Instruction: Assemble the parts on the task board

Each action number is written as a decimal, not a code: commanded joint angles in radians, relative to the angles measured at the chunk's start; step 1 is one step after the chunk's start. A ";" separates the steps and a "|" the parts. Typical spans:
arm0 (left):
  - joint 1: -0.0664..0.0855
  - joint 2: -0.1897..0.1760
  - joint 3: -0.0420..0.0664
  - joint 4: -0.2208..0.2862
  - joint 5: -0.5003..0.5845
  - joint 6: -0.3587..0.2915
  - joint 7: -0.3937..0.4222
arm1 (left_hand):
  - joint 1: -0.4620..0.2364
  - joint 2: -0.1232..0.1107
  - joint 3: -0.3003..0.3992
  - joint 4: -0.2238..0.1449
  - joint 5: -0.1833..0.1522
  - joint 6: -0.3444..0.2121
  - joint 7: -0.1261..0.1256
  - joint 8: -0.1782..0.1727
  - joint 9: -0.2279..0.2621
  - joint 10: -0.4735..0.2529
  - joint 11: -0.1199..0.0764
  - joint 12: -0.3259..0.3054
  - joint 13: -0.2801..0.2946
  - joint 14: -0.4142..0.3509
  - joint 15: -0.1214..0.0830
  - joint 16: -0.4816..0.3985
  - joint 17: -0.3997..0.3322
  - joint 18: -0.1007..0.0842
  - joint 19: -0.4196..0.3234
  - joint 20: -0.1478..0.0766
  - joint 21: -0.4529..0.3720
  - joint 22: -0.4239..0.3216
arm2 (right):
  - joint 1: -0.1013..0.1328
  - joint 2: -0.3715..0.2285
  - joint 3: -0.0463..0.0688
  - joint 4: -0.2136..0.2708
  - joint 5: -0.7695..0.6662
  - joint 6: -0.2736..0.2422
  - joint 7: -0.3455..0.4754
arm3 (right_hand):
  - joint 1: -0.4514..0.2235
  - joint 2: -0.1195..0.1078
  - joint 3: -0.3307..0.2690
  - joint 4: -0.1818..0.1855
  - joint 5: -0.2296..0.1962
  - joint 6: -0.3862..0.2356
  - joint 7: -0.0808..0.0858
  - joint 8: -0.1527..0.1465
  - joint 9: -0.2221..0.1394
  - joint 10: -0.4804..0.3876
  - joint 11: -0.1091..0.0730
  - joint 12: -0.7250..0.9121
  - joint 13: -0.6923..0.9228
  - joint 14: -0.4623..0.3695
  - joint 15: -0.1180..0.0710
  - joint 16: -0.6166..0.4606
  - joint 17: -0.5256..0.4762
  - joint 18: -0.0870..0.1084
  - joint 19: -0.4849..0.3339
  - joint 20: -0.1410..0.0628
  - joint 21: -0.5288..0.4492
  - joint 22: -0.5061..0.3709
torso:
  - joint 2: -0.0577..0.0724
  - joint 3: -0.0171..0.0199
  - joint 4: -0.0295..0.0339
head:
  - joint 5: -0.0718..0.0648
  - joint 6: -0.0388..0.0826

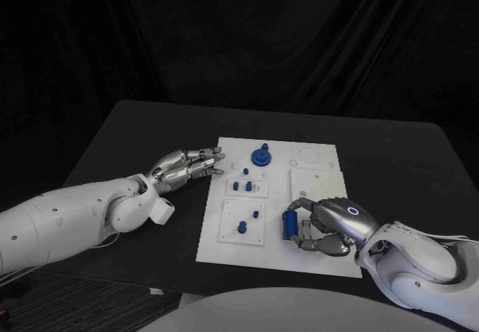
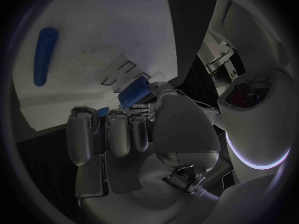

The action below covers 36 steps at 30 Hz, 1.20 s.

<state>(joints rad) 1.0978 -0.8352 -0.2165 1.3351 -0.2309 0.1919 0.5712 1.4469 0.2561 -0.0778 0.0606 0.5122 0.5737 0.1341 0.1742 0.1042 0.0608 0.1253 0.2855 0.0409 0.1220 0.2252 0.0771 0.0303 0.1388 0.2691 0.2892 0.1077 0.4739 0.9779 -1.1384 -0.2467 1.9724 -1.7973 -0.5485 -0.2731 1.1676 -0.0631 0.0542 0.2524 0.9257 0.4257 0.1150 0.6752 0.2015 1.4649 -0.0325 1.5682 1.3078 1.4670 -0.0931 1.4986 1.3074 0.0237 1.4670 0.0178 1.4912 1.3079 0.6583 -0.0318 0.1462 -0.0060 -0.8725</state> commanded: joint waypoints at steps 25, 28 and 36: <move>-0.002 0.002 0.001 0.002 0.006 0.017 0.002 | -0.011 0.004 0.015 -0.002 0.004 0.014 0.002 0.008 0.001 0.019 0.006 0.028 0.005 0.011 -0.001 0.009 0.002 -0.011 0.009 0.003 0.005 -0.003 | -0.009 -0.004 -0.001 0.004 -0.007 0.069 -0.077 | -0.019 -0.012 0.070 0.033 -0.275 -0.023 -0.040 -0.164 0.041 0.106 0.010 0.003 0.263 0.064 0.007 -0.010 0.036 0.002 0.060 0.008 -0.019 0.228 | 0.000 0.0004 0.0001 | 0.001 0.000; -0.003 0.002 0.001 0.002 0.006 0.018 0.002 | -0.012 0.005 0.018 -0.003 0.004 0.016 0.002 0.009 0.001 0.022 0.008 0.033 0.005 0.011 -0.002 0.010 0.002 -0.011 0.009 0.003 0.005 -0.004 | -0.010 -0.003 -0.001 0.002 -0.007 0.069 -0.079 | -0.019 -0.007 0.033 0.032 -0.477 -0.044 -0.041 -0.200 -0.005 0.106 0.010 0.003 0.263 0.064 0.008 -0.012 0.033 0.003 0.059 0.008 -0.021 0.228 | -0.001 0.0002 0.0007 | 0.001 0.000; -0.003 0.003 0.001 0.000 0.006 0.019 0.000 | -0.013 0.005 0.020 -0.003 0.004 0.017 0.003 0.009 0.001 0.024 0.009 0.035 0.006 0.011 -0.002 0.010 0.002 -0.011 0.009 0.003 0.005 -0.005 | -0.012 -0.003 -0.001 0.002 -0.007 0.041 -0.078 | -0.029 -0.006 -0.032 0.036 -0.669 -0.146 -0.047 -0.304 -0.080 0.103 0.005 -0.001 0.259 0.063 0.004 -0.015 0.025 0.004 0.057 0.005 -0.026 0.226 | -0.001 0.0003 -0.0007 | 0.003 0.000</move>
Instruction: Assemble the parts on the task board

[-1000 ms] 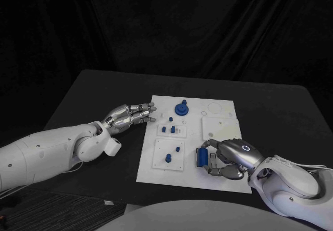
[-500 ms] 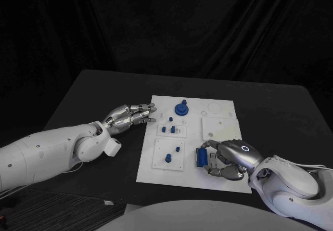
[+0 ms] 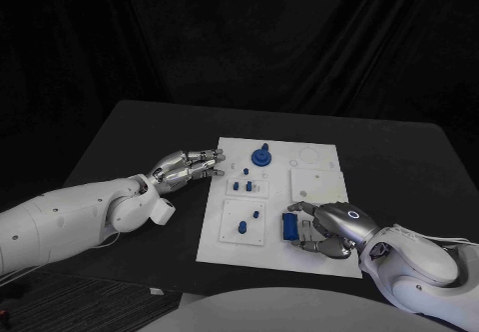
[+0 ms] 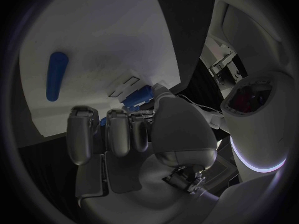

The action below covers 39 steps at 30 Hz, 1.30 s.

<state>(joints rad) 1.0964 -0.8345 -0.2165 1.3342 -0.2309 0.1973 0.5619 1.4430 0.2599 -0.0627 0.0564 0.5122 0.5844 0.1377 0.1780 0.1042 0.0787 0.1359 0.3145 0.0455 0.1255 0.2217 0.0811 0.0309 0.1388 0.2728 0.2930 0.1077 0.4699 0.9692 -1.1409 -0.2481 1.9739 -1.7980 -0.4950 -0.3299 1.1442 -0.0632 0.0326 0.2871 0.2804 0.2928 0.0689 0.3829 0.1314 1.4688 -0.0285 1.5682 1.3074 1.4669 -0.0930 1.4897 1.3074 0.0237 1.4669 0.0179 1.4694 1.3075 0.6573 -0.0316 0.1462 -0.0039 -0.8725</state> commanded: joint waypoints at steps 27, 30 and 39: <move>-0.006 0.004 0.001 -0.002 0.006 0.017 0.007 | -0.011 0.001 0.011 -0.001 0.004 0.017 0.002 0.008 0.003 0.010 0.003 0.011 0.002 0.008 0.001 0.007 0.001 -0.011 0.006 -0.001 0.005 -0.002 | -0.003 -0.004 0.000 0.006 -0.006 -0.081 0.001 | 0.053 0.025 -0.026 -0.009 0.147 -0.004 0.001 0.006 -0.050 0.087 0.001 -0.016 0.238 0.061 0.003 -0.011 0.015 0.005 0.056 0.004 -0.008 0.225 | 0.001 0.0002 0.0002 | 0.000 0.000; -0.006 0.004 0.001 -0.002 0.006 0.018 0.006 | -0.011 0.001 0.013 -0.002 0.004 0.018 0.002 0.009 0.003 0.011 0.004 0.011 0.002 0.008 0.001 0.007 0.001 -0.011 0.007 -0.001 0.005 -0.003 | -0.003 -0.001 0.000 0.004 -0.006 -0.068 -0.006 | 0.073 0.018 -0.026 -0.017 0.145 0.000 0.002 0.008 -0.053 0.085 0.002 -0.017 0.235 0.061 0.004 -0.012 0.013 0.005 0.056 0.004 -0.009 0.225 | 0.001 -0.0003 0.0001 | 0.001 0.000; -0.006 0.004 0.001 -0.002 0.006 0.019 0.006 | -0.011 0.001 0.014 -0.002 0.005 0.018 0.003 0.009 0.003 0.011 0.004 0.011 0.002 0.010 0.001 0.008 0.002 -0.011 0.007 -0.001 0.005 -0.002 | -0.003 0.007 0.000 -0.001 -0.006 -0.046 -0.016 | 0.134 0.006 -0.034 -0.038 0.048 0.025 0.006 0.027 -0.063 0.076 0.005 -0.027 0.220 0.059 0.007 -0.016 0.004 0.006 0.054 0.007 -0.014 0.224 | 0.000 -0.0001 0.0005 | 0.002 0.000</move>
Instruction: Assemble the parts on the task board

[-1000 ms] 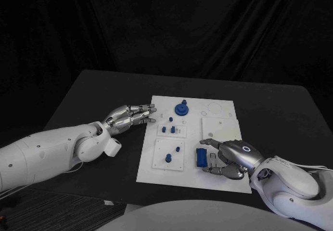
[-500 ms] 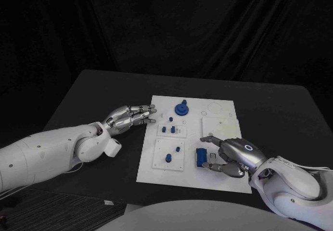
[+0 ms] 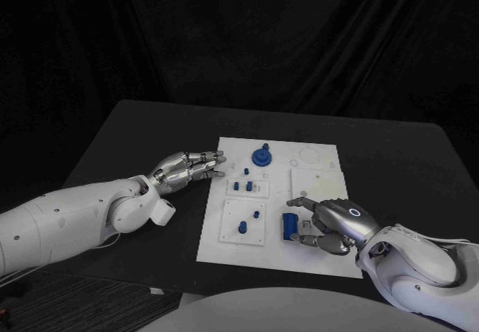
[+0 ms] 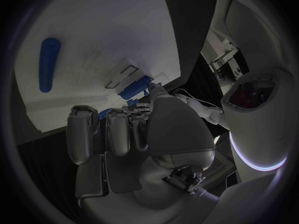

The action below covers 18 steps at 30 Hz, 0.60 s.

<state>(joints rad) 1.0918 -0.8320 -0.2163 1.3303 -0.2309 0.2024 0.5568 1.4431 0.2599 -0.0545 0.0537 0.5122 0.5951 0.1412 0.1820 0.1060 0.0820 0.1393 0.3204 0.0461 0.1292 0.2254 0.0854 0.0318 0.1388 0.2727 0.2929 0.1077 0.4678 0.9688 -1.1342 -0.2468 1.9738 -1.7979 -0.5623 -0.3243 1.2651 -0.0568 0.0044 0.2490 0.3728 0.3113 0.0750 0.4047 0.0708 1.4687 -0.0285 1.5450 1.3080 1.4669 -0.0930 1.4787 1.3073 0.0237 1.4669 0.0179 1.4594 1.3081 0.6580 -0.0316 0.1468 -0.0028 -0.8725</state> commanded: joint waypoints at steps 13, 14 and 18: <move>-0.002 -0.004 0.001 0.007 0.006 0.006 0.018 | -0.011 -0.002 0.013 -0.004 0.005 0.009 -0.001 0.005 0.000 0.009 0.001 0.007 0.001 0.010 0.001 0.007 0.002 -0.011 0.011 -0.001 0.007 0.001 | 0.013 -0.053 0.000 0.041 0.114 -0.138 0.022 | -0.171 -0.145 -0.032 0.052 -0.319 0.127 0.011 0.103 0.010 0.084 0.013 0.005 0.231 0.063 0.013 0.002 0.022 0.004 0.058 0.010 0.005 0.226 | 0.001 -0.0003 0.0029 | -0.005 0.000; -0.002 -0.004 0.001 0.008 0.006 0.004 0.020 | -0.011 -0.003 0.013 -0.005 0.005 0.009 -0.001 0.005 0.000 0.010 0.000 0.007 0.001 0.011 0.001 0.007 0.002 -0.011 0.012 -0.001 0.008 0.002 | 0.024 -0.063 0.000 0.047 0.135 -0.152 0.026 | -0.183 -0.148 -0.037 0.052 -0.320 0.132 0.011 0.107 0.011 0.087 0.014 0.008 0.235 0.063 0.013 0.003 0.023 0.004 0.058 0.011 0.004 0.226 | 0.001 -0.0003 0.0038 | -0.007 0.000; -0.002 -0.006 0.001 0.009 0.006 -0.005 0.031 | -0.012 -0.007 0.017 -0.008 0.005 0.011 -0.002 0.006 0.000 0.011 -0.001 0.009 0.001 0.015 0.000 0.010 0.003 -0.010 0.016 -0.001 0.009 0.004 | 0.078 -0.101 0.000 0.063 0.215 -0.183 0.034 | -0.237 -0.092 -0.045 0.050 -0.321 0.149 0.014 0.127 0.017 0.091 0.016 0.013 0.243 0.063 0.015 0.004 0.024 0.004 0.058 0.013 0.004 0.226 | 0.000 -0.0011 0.0014 | -0.004 0.000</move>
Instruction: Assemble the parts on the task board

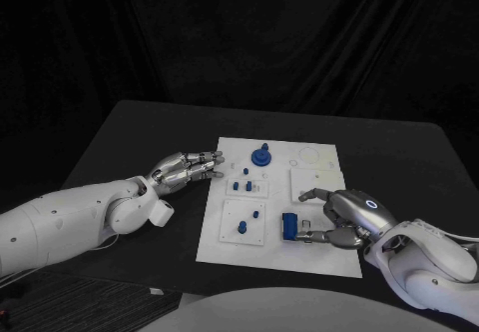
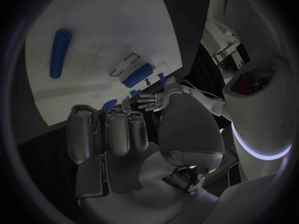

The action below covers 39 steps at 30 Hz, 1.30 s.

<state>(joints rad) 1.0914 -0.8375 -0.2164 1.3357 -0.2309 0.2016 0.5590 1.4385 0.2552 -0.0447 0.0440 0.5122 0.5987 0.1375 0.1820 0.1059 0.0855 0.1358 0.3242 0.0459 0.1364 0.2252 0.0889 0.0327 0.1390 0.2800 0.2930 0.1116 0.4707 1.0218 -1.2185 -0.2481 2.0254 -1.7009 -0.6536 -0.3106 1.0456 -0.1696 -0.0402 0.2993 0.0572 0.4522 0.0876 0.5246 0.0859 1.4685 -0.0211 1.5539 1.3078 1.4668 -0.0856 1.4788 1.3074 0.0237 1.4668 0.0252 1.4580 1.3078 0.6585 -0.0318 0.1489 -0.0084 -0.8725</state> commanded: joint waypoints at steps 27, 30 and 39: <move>-0.001 -0.022 0.001 0.063 -0.089 -0.248 0.223 | -0.147 -0.022 -0.210 0.249 -0.214 -0.527 -0.215 -0.170 -0.093 -0.060 -0.107 -0.252 -0.031 -0.136 -0.177 -0.089 -0.033 -0.006 -0.278 -0.181 -0.109 -0.458 | 0.149 -0.098 0.000 -0.035 0.268 0.405 -0.279 | 0.045 0.193 0.049 -0.015 0.228 0.478 -0.026 -0.047 0.164 0.102 0.009 0.017 0.263 0.067 -0.008 0.020 0.041 0.001 0.064 -0.007 0.023 0.230 | -0.001 -0.0001 -0.0049 | -0.026 0.000; -0.001 -0.025 0.001 0.073 -0.092 -0.259 0.194 | -0.167 -0.008 -0.232 0.248 -0.252 -0.599 -0.259 -0.182 -0.106 -0.085 -0.113 -0.324 -0.046 -0.136 -0.173 -0.089 -0.033 -0.014 -0.280 -0.185 -0.112 -0.471 | 0.149 -0.099 0.000 -0.027 0.277 0.416 -0.289 | 0.045 0.199 0.046 -0.015 0.224 0.515 -0.032 -0.072 0.165 0.102 0.004 0.017 0.263 0.067 -0.011 0.020 0.040 0.001 0.064 -0.009 0.023 0.230 | -0.001 -0.0001 -0.0034 | -0.030 0.000; -0.001 -0.037 0.001 0.094 -0.094 -0.287 0.147 | -0.258 0.001 -0.283 0.248 -0.433 -0.599 -0.213 -0.182 -0.106 -0.085 -0.159 -0.324 -0.046 -0.136 -0.189 -0.089 -0.033 0.023 -0.280 -0.163 -0.112 -0.471 | 0.149 -0.099 0.000 -0.010 0.284 0.417 -0.306 | 0.044 0.202 0.041 -0.014 0.219 0.545 -0.038 -0.086 0.171 0.102 -0.001 0.017 0.263 0.067 -0.015 0.020 0.040 0.001 0.064 -0.013 0.023 0.230 | -0.001 -0.0002 -0.0029 | -0.036 0.000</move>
<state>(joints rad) 1.0912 -0.8742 -0.2163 1.4237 -0.3138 -0.0496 0.6714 1.1875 0.2543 -0.3225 0.2910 0.0881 0.0001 -0.0784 0.0036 0.0009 -0.0002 -0.0187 0.0032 0.0009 0.0004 0.0388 0.0035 0.0008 0.1473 0.0007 0.1326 0.0032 0.0009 1.1693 -1.3168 -0.2485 2.0113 -1.4277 -0.2589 -0.5779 1.0896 0.0215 0.0082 0.2840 0.2826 0.9927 0.0506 0.4414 0.2563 1.4679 -0.0145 1.5683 1.3074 1.4670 -0.0931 1.4986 1.3073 0.0236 1.4670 0.0178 1.4821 1.3074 0.6573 -0.0317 0.1452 -0.0431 -0.8725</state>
